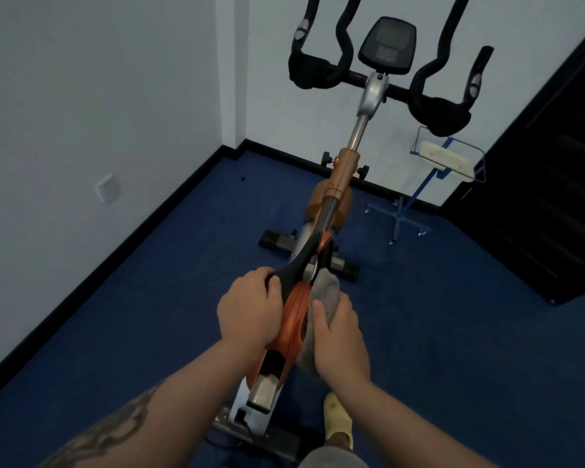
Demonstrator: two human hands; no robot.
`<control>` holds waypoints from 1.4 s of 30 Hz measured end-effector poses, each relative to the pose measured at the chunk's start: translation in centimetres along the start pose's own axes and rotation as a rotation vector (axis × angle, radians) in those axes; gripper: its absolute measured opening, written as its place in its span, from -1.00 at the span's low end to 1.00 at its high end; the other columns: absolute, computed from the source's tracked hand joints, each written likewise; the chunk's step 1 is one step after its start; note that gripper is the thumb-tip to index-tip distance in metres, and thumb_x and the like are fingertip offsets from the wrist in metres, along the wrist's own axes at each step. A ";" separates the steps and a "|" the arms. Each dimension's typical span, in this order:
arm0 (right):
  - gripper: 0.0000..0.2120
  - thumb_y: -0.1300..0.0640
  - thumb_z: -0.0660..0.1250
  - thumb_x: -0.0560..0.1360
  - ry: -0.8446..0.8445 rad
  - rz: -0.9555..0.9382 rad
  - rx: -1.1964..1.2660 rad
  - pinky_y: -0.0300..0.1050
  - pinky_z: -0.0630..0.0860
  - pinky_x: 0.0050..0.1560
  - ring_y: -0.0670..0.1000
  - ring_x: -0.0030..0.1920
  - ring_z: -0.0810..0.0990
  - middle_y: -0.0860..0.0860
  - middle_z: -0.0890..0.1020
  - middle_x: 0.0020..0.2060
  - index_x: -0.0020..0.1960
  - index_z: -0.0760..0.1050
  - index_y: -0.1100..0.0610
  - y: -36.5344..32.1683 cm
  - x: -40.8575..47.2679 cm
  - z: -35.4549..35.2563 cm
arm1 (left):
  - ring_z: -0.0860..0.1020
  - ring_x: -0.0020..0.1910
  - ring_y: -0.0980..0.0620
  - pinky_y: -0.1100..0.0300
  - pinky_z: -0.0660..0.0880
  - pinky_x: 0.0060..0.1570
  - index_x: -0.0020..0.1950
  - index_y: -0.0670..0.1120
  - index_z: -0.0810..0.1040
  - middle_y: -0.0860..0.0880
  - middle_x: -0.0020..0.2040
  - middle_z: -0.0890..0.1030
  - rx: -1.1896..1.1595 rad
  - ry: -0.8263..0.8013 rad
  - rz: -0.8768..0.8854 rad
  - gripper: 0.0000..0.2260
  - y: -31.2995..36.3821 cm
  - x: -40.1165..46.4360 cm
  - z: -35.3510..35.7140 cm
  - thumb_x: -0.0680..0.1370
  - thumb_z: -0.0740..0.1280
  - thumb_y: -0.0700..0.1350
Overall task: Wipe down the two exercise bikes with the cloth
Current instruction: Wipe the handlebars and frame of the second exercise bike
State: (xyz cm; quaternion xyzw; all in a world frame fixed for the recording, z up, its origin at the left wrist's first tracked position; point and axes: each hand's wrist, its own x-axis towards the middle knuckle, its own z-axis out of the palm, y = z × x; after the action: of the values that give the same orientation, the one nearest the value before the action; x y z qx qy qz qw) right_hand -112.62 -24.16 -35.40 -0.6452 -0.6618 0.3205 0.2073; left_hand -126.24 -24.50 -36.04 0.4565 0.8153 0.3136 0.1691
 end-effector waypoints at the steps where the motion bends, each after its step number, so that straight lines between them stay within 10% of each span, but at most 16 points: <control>1: -0.63 -0.21 -0.02 0.60 -0.009 0.013 -0.037 -0.07 0.35 -0.11 -0.06 0.00 0.45 -0.06 0.49 0.15 0.30 0.28 -0.07 -0.1 0.5 0.0 | 0.53 -0.03 0.09 0.05 0.51 -0.09 0.23 0.04 0.54 0.07 0.03 0.60 -0.001 0.003 -0.001 -0.72 0.0 0.0 0.0 0.64 0.11 0.02; 6: -0.47 -0.17 -0.15 0.65 -0.129 0.247 -0.162 -0.06 0.33 -0.06 0.15 0.13 0.52 0.17 0.51 0.24 0.43 0.23 0.14 -2.4 5.3 -0.2 | 0.53 -0.01 0.08 0.08 0.49 -0.08 0.24 0.04 0.54 0.07 0.05 0.60 0.005 0.004 -0.008 -0.72 0.0 0.0 0.0 0.64 0.11 0.02; 13: -0.36 -0.21 -0.11 0.60 -0.048 -0.135 -0.398 0.04 0.39 0.21 0.12 0.35 0.31 0.10 0.16 0.49 0.58 -0.16 0.05 -1.3 0.2 0.4 | 0.53 -0.01 0.09 0.05 0.51 -0.07 0.23 0.04 0.55 0.07 0.04 0.61 -0.008 0.008 -0.001 -0.71 -0.1 0.0 0.1 0.63 0.11 0.02; 18: -0.36 -0.14 -0.07 0.64 -0.112 0.030 -0.360 0.05 0.42 0.12 0.19 0.31 0.41 0.16 0.16 0.51 0.58 -0.24 0.09 -3.2 4.4 0.9 | 0.54 0.02 0.06 0.09 0.47 -0.08 0.24 0.03 0.55 0.06 0.08 0.61 0.013 0.019 0.000 -0.71 -0.1 -0.1 0.1 0.63 0.12 0.02; 42: -0.41 -0.07 -0.03 0.63 -0.059 0.009 -0.341 -0.03 0.31 -0.07 0.14 0.22 0.44 0.12 0.32 0.40 0.57 -0.17 0.05 -2.4 3.5 0.9 | 0.54 0.02 0.06 0.09 0.47 -0.06 0.25 0.02 0.55 0.05 0.06 0.61 -0.019 0.016 0.009 -0.72 -0.1 0.0 0.1 0.63 0.13 0.01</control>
State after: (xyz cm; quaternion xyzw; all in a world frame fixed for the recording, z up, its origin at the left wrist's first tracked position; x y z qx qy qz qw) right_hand -115.27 -20.73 -34.87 -0.6642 -0.7096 0.2232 0.0738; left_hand -126.25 -24.51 -36.20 0.4560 0.8116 0.3256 0.1655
